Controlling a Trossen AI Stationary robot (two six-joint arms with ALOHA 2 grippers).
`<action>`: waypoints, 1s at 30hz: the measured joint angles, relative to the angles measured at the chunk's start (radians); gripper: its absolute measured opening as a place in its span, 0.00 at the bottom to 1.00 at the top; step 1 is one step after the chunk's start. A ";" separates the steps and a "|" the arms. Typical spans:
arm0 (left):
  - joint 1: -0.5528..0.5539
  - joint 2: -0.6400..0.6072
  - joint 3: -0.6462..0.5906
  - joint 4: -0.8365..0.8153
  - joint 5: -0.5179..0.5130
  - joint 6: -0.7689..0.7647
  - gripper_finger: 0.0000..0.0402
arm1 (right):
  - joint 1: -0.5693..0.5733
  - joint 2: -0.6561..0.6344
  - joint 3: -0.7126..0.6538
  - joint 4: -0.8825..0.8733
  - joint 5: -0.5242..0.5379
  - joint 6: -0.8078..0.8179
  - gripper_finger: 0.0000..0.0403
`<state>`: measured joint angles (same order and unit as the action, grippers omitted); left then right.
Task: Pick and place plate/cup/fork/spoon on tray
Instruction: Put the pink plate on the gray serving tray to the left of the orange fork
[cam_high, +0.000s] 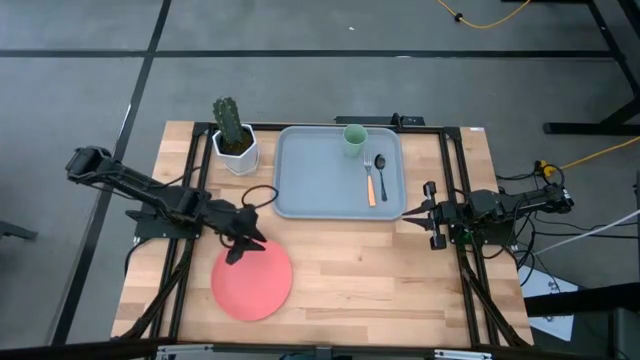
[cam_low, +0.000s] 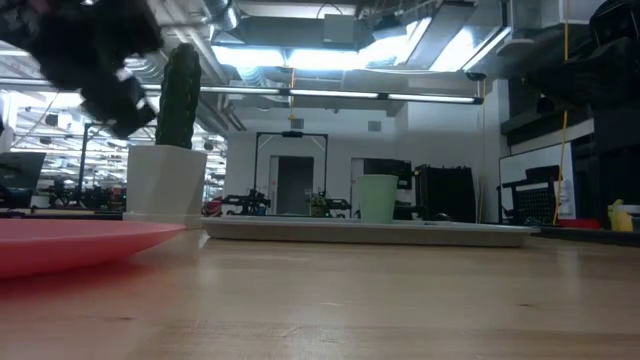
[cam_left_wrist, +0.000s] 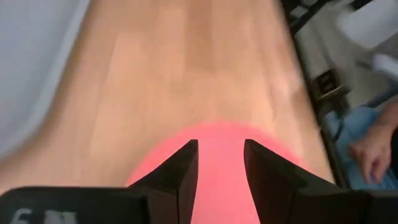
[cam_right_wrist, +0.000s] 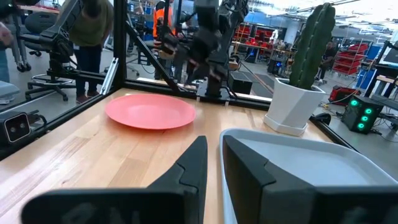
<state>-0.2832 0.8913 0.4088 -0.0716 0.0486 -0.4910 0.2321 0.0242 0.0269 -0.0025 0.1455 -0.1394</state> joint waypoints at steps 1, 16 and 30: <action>0.004 0.000 0.000 -0.039 0.007 -0.036 0.31 | 0.000 0.000 0.000 0.000 0.000 0.000 0.14; 0.014 0.008 0.000 -0.404 -0.018 0.044 0.31 | 0.000 0.000 0.000 0.000 0.000 0.000 0.14; 0.014 0.045 -0.017 -0.466 -0.055 -0.076 0.30 | 0.000 0.000 0.000 0.000 0.000 0.000 0.14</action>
<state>-0.2691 0.9367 0.3916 -0.5381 -0.0059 -0.5673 0.2321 0.0240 0.0265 -0.0025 0.1455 -0.1394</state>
